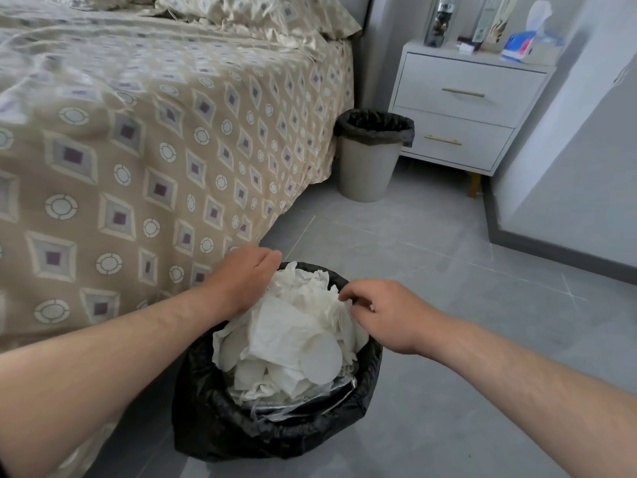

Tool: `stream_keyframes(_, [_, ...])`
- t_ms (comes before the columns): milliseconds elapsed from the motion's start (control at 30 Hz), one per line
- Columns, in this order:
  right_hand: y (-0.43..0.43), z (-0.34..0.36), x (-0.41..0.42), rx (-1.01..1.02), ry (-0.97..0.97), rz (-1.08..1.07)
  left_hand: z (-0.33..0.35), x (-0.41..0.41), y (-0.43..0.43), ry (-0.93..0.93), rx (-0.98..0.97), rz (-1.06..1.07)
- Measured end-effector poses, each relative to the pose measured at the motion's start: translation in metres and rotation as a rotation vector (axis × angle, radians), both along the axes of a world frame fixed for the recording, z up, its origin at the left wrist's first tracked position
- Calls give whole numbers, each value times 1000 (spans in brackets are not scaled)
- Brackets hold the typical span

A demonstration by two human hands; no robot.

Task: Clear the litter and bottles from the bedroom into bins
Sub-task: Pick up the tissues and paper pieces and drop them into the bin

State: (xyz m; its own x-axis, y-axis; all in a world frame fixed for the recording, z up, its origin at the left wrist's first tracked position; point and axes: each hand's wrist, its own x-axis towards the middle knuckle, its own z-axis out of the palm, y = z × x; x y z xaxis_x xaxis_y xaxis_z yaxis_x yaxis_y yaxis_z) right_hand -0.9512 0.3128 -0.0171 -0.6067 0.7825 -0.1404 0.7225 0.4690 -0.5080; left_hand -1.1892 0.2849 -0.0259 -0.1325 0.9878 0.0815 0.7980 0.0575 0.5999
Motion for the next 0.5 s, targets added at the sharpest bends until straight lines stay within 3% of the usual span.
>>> stream_keyframes(300, [-11,4,38,37,139,-48,19,67,2,-26,228,-164])
stream_keyframes(500, [-49,-38,104,110,131,-155,13,137,-42,1,380,-608])
